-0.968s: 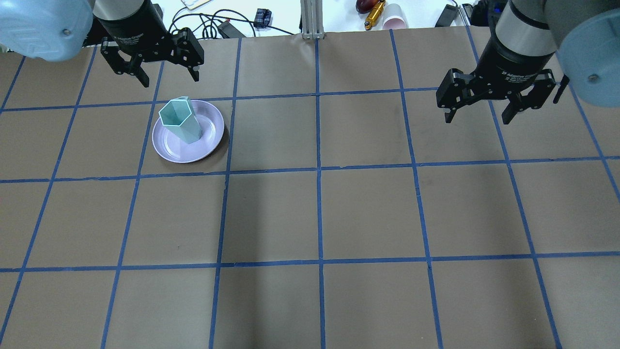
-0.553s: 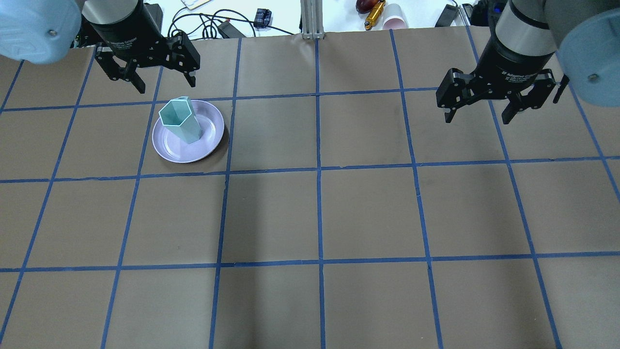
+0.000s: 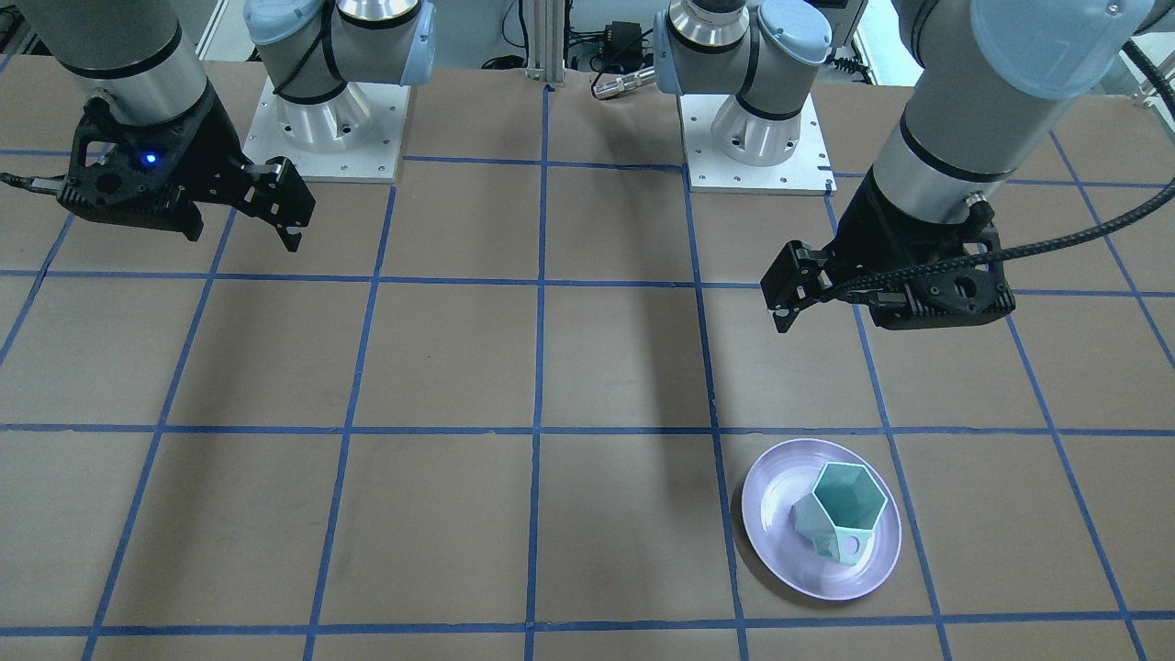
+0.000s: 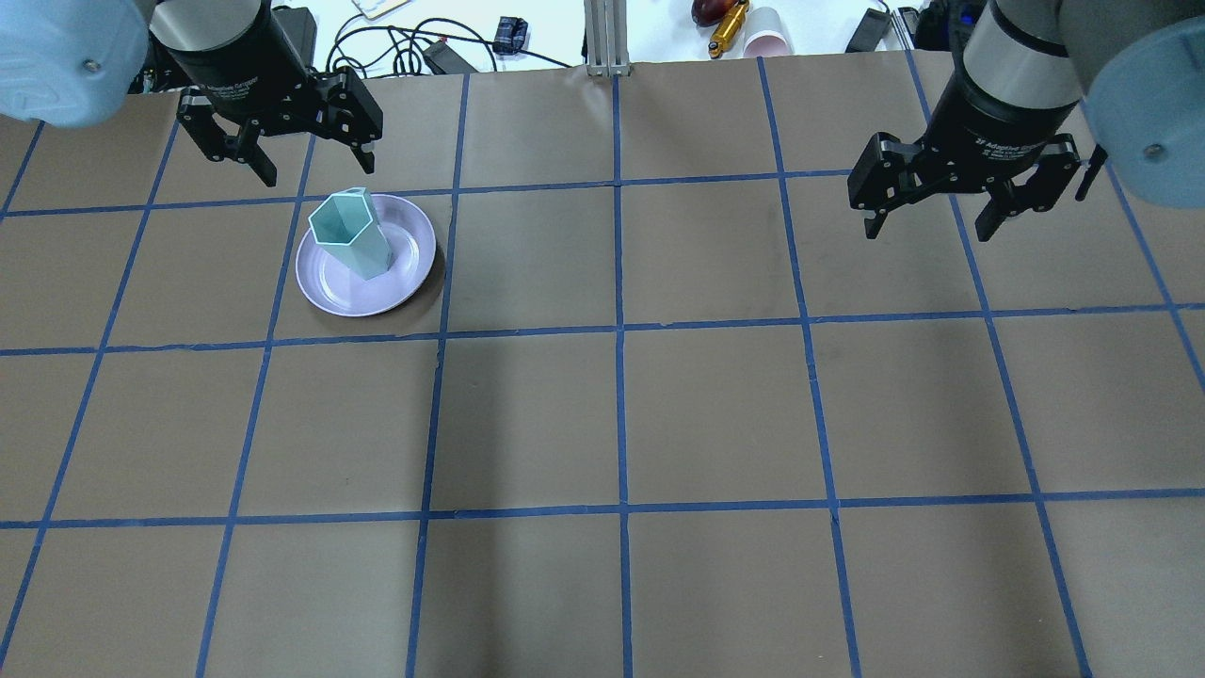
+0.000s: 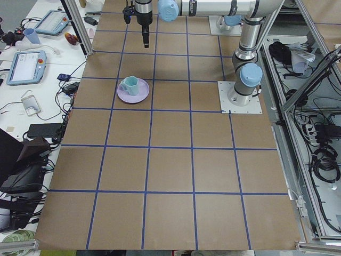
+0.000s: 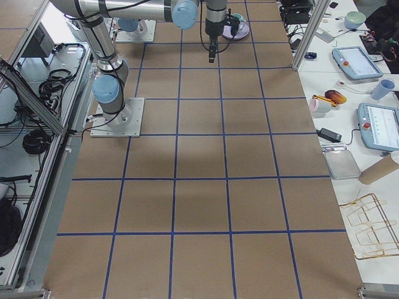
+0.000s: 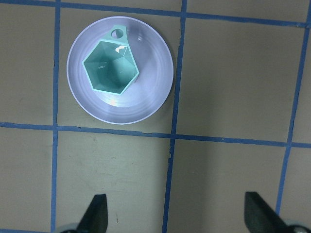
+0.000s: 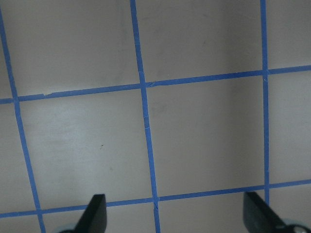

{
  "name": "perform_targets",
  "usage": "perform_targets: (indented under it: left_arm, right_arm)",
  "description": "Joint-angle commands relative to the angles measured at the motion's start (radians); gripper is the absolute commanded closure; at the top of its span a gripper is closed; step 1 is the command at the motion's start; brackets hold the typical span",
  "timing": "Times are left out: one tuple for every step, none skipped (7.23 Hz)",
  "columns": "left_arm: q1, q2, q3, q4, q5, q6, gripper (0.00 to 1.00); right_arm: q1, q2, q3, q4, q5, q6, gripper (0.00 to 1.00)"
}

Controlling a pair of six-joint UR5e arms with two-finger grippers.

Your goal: Flip cup and place on plate

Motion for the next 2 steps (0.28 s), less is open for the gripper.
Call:
perform_targets:
  left_arm:
    - [0.0, 0.001, -0.001, -0.001, 0.0, 0.0, 0.0]
    - [-0.001, 0.001, -0.001, 0.001, 0.0, 0.0, 0.0]
  right_arm:
    - [0.0, 0.001, 0.001, 0.0, 0.0, 0.0, 0.0]
    - [0.0, 0.001, -0.001, 0.0, 0.0, 0.0, 0.0]
